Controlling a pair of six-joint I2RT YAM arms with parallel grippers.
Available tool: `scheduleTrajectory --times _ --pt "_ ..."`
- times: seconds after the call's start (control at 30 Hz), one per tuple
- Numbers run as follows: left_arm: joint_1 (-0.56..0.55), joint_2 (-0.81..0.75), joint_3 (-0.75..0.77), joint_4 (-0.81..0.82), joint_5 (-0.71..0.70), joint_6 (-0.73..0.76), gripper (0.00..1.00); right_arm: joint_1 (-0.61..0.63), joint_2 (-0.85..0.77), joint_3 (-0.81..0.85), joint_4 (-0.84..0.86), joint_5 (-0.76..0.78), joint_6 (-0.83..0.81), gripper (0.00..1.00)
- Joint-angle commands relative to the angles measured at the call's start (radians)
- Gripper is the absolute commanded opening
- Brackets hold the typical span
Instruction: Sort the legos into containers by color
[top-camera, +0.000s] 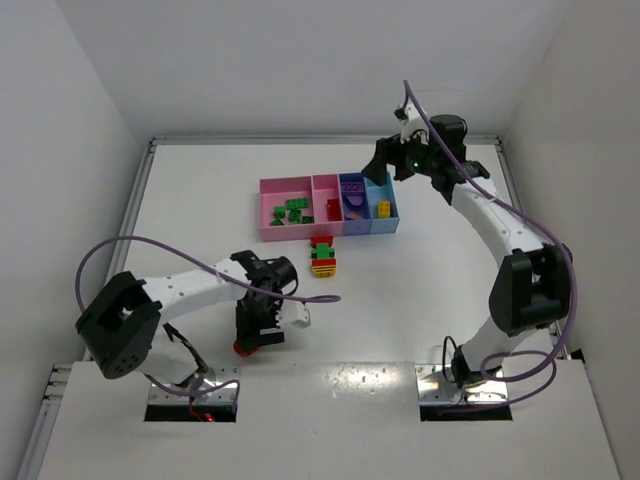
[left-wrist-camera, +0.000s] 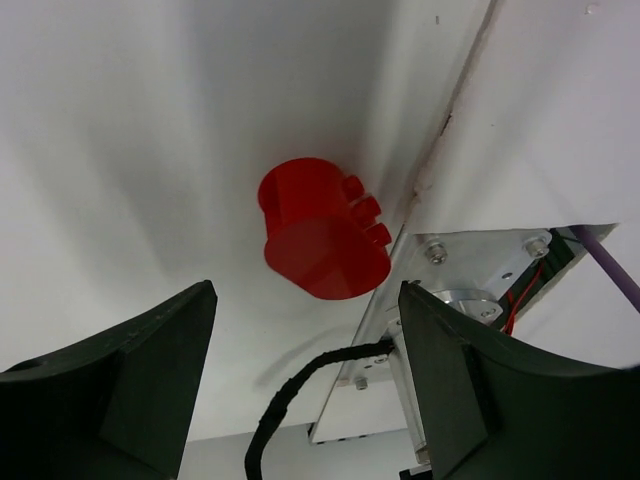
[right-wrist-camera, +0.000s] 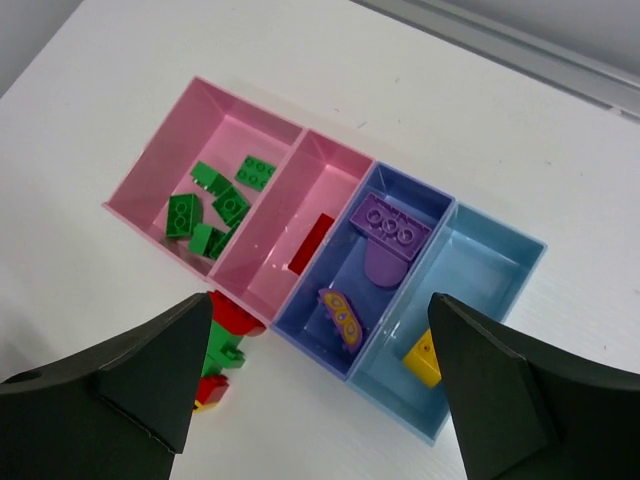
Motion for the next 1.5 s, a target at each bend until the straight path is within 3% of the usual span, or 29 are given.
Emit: scheduleTrajectory --times 0.0,0.17,0.3,0.47,0.53,0.83,0.9,0.97,1.0,1.4,1.47 --pt "-0.044 0.043 0.026 -0.024 -0.009 -0.033 0.80 -0.029 -0.030 -0.005 -0.016 -0.059 -0.001 0.89" --pt "-0.076 0.109 0.046 -0.035 -0.009 -0.062 0.80 -0.069 -0.030 -0.005 -0.036 -0.091 -0.010 0.89" --pt "-0.085 0.162 0.046 -0.035 -0.018 -0.062 0.65 -0.106 -0.030 -0.014 -0.047 -0.111 -0.029 0.89" --pt "-0.096 0.228 0.046 -0.035 -0.018 -0.071 0.56 -0.144 -0.039 -0.014 -0.057 -0.140 -0.047 0.89" --pt "-0.105 0.244 0.046 -0.026 -0.018 -0.071 0.47 -0.167 -0.039 -0.014 -0.067 -0.140 -0.056 0.89" --pt "-0.105 0.294 0.037 -0.004 -0.028 -0.082 0.29 -0.209 -0.039 -0.014 -0.067 -0.189 -0.056 0.89" --pt "-0.105 0.285 0.037 0.007 -0.028 -0.082 0.22 -0.218 -0.039 -0.023 -0.067 -0.189 -0.056 0.89" --pt "-0.105 0.285 0.037 0.016 -0.028 -0.082 0.03 -0.218 -0.039 -0.023 -0.067 -0.198 -0.056 0.89" --pt "-0.105 0.285 0.037 0.016 -0.028 -0.082 0.00 -0.218 -0.039 -0.023 -0.067 -0.198 -0.056 0.89" --pt "-0.065 0.221 0.088 0.007 0.058 -0.039 0.00 -0.218 -0.050 -0.051 -0.091 -0.278 -0.088 0.89" --pt "-0.024 0.189 0.112 -0.016 0.081 -0.025 0.19 -0.218 -0.050 -0.042 -0.154 -0.331 -0.154 0.90"
